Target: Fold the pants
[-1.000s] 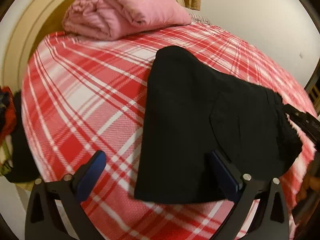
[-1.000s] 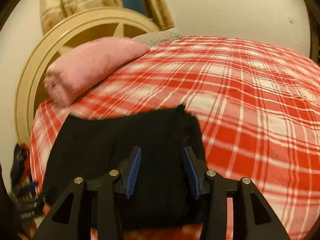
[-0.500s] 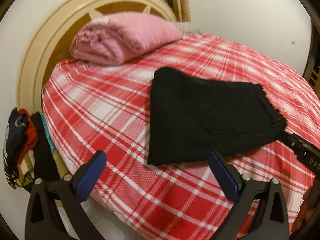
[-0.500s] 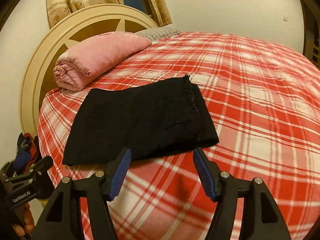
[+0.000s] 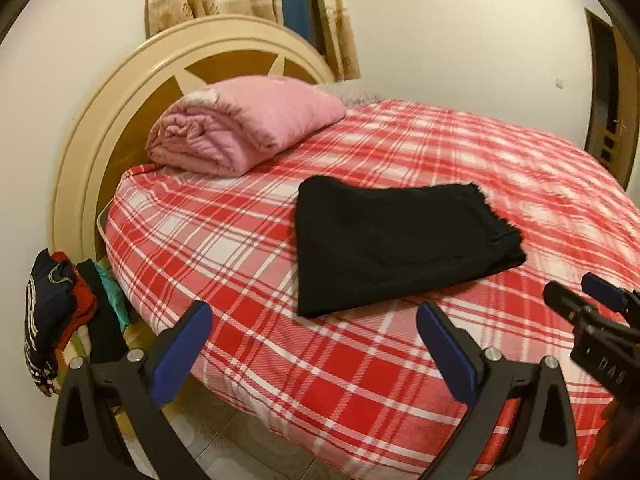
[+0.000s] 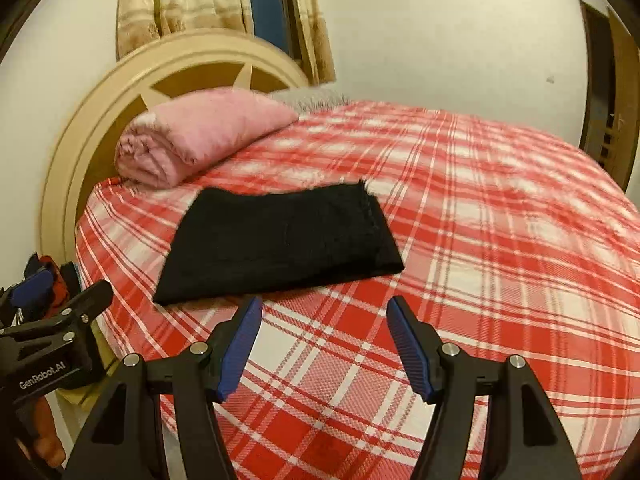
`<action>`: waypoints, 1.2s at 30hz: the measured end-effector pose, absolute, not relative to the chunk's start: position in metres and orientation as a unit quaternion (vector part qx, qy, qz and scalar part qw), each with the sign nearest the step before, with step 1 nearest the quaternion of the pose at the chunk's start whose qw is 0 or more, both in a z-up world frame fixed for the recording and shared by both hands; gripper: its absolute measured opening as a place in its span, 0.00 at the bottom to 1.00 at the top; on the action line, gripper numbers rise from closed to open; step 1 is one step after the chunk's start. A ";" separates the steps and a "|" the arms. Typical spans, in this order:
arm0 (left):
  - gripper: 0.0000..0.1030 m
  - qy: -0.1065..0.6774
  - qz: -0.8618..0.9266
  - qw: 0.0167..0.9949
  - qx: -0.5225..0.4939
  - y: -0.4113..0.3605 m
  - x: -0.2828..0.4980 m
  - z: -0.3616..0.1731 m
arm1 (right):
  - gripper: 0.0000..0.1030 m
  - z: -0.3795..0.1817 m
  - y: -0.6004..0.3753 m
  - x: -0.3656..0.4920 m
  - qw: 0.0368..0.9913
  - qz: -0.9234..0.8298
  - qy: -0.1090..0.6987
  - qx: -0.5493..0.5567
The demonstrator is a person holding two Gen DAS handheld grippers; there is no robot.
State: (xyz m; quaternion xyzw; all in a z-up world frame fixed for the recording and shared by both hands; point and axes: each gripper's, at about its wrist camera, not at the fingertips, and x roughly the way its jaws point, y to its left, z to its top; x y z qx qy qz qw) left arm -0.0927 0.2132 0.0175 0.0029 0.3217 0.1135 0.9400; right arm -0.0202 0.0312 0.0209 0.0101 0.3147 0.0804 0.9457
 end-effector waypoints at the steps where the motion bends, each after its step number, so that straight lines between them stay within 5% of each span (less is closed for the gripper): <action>1: 1.00 0.318 0.112 0.941 0.003 0.211 -0.095 0.022 | 0.65 0.028 0.030 -0.027 0.950 0.081 0.302 0.012; 11: 1.00 0.233 0.128 0.963 0.049 0.191 -0.127 0.067 | 0.78 0.082 0.030 -0.075 0.981 0.081 0.175 0.026; 36: 1.00 0.224 0.128 0.965 0.048 0.189 -0.132 0.071 | 0.78 0.082 0.024 -0.081 0.981 0.081 0.173 0.045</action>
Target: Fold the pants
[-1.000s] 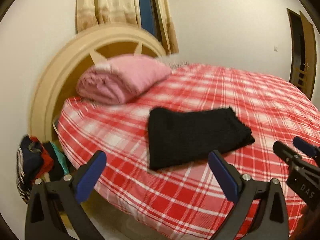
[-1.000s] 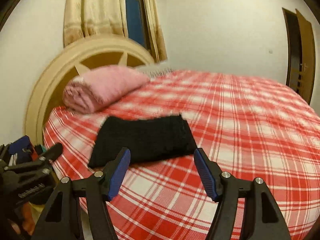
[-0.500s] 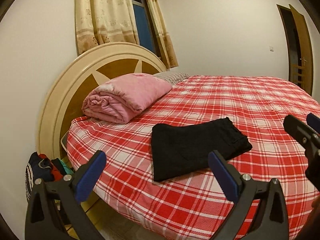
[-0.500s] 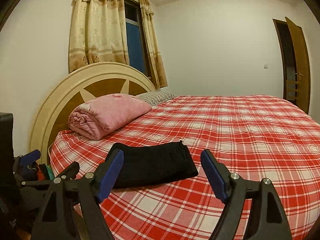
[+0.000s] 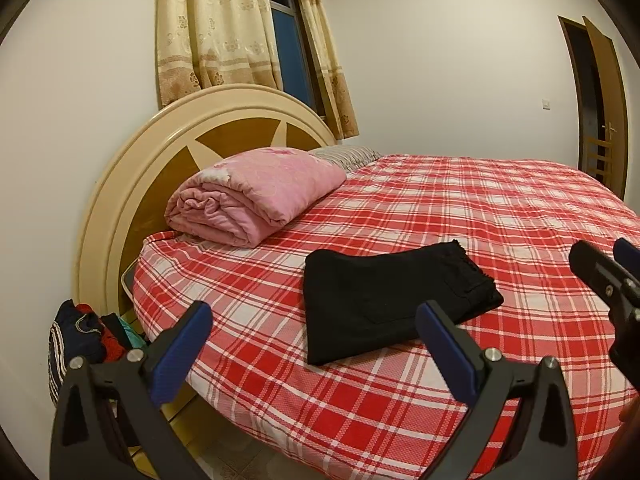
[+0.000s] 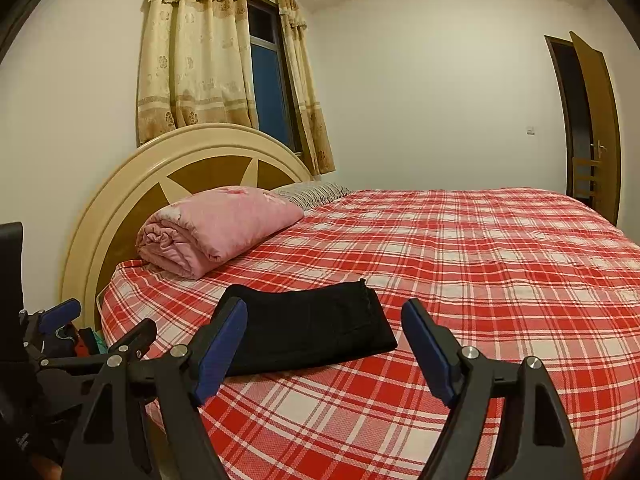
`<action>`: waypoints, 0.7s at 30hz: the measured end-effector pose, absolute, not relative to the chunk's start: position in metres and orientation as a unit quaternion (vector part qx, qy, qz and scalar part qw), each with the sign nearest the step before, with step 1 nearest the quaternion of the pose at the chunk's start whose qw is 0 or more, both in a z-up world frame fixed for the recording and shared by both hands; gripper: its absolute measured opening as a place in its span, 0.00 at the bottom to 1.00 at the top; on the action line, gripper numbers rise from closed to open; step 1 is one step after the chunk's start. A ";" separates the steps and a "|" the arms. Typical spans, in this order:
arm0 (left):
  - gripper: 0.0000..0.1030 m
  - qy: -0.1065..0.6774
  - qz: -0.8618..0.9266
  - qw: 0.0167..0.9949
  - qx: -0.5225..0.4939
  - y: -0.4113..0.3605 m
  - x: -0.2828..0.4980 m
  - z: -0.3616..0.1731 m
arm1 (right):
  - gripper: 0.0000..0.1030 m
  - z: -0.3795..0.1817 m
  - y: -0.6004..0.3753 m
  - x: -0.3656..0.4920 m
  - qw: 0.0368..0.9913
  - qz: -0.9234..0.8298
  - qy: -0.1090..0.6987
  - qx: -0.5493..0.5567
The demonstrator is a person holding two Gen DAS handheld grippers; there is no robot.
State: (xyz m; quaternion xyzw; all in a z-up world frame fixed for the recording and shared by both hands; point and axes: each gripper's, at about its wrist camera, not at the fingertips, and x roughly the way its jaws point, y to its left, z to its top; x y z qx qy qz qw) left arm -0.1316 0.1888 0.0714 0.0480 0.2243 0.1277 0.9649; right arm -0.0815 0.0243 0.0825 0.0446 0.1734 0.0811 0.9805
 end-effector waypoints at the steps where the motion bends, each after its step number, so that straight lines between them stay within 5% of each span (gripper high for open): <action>1: 1.00 0.225 0.127 0.965 0.047 0.189 -0.132 0.071 | 0.78 0.082 0.024 -0.082 0.981 0.081 0.173 0.045; 21: 1.00 0.229 0.129 0.964 0.042 0.191 -0.130 0.071 | 0.78 0.083 0.027 -0.079 0.980 0.085 0.177 0.043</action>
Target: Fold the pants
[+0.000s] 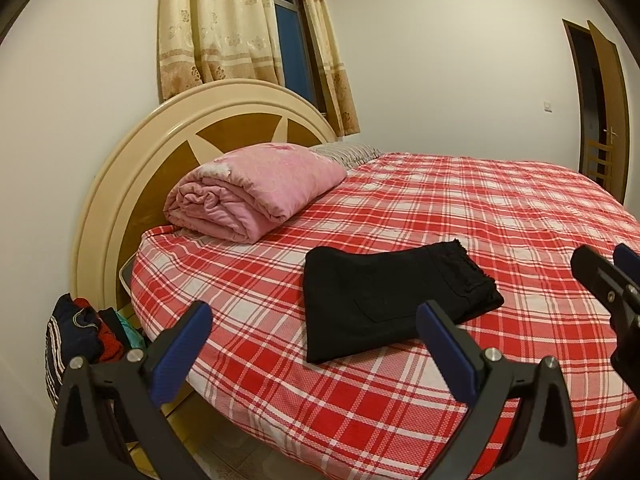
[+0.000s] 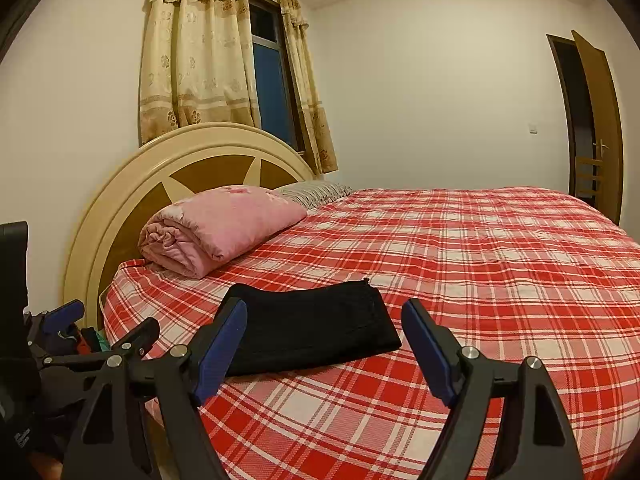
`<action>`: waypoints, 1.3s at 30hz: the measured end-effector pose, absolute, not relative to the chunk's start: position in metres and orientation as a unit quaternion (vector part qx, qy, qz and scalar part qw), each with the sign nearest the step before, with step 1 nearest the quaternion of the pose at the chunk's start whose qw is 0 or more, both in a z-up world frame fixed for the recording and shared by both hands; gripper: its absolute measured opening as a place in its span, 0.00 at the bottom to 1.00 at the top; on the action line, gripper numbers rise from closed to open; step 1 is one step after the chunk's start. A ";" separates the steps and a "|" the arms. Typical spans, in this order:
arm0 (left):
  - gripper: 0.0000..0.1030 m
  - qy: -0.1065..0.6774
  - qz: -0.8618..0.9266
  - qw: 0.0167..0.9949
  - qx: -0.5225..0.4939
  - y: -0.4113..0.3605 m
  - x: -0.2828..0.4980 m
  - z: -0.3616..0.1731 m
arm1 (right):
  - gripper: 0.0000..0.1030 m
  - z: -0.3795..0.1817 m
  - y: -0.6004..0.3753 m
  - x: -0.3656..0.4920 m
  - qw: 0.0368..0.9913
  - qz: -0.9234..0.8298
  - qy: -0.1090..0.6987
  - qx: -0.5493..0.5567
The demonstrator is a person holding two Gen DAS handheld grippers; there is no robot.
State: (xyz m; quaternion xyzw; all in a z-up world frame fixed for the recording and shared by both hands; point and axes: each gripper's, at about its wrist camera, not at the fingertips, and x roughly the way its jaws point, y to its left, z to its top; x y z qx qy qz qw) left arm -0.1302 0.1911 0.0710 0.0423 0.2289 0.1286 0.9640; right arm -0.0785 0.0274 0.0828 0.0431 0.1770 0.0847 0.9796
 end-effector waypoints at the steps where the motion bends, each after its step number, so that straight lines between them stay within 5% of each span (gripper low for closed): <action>1: 1.00 0.230 0.129 0.964 0.042 0.191 -0.130 0.071 | 0.78 0.082 0.028 -0.079 0.980 0.085 0.177 0.043; 39: 1.00 0.246 0.129 0.960 0.039 0.190 -0.123 0.063 | 0.78 0.075 0.021 -0.076 0.979 0.078 0.179 0.058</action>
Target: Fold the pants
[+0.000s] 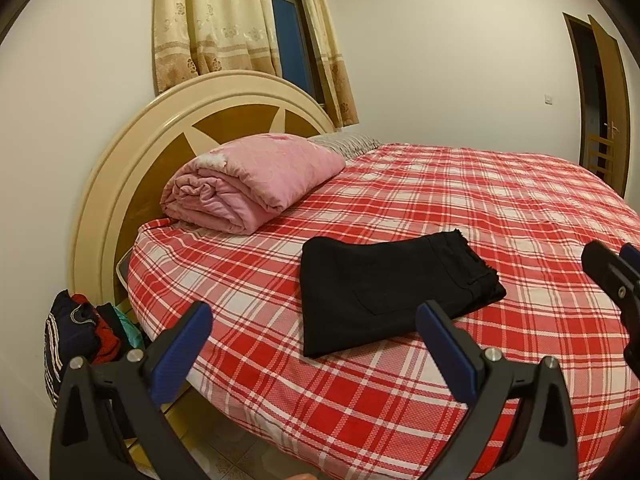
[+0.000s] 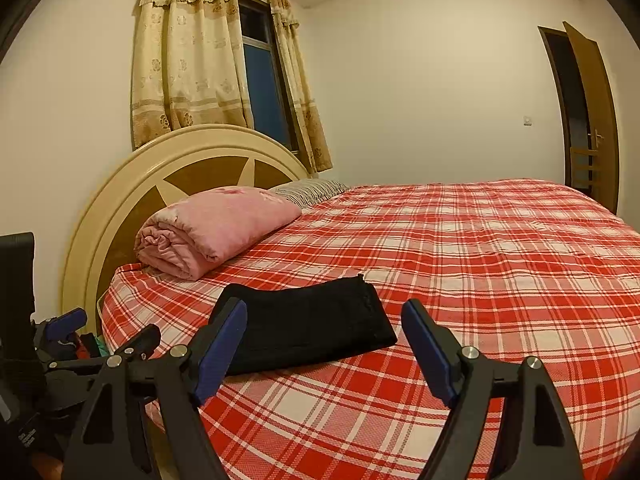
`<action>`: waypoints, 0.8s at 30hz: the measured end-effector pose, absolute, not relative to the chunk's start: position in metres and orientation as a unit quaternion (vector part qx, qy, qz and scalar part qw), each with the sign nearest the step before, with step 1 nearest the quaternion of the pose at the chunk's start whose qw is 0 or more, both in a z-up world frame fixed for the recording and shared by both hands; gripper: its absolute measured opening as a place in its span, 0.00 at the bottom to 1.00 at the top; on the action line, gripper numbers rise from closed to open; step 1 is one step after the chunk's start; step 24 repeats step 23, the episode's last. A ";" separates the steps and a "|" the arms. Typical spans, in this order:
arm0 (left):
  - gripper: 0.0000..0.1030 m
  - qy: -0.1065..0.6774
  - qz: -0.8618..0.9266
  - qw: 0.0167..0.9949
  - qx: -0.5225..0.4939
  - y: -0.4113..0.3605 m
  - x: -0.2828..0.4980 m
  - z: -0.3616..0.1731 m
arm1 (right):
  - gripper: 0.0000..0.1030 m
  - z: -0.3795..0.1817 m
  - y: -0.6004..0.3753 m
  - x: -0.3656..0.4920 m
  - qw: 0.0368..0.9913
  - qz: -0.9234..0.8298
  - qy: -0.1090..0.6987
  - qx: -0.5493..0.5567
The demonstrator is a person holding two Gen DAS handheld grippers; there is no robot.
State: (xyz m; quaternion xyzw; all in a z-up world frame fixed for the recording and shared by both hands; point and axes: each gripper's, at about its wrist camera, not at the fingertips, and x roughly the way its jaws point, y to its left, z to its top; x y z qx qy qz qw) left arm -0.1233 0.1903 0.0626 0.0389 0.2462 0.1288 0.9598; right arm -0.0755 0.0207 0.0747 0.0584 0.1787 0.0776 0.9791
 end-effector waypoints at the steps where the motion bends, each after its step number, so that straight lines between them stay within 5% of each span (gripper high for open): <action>1: 1.00 0.246 0.129 0.960 0.038 0.190 -0.123 0.063 | 0.78 0.075 0.021 -0.075 0.979 0.078 0.179 0.058; 24: 1.00 0.258 0.104 0.960 0.003 0.197 -0.100 0.065 | 0.78 0.067 0.011 -0.067 0.979 0.061 0.182 0.064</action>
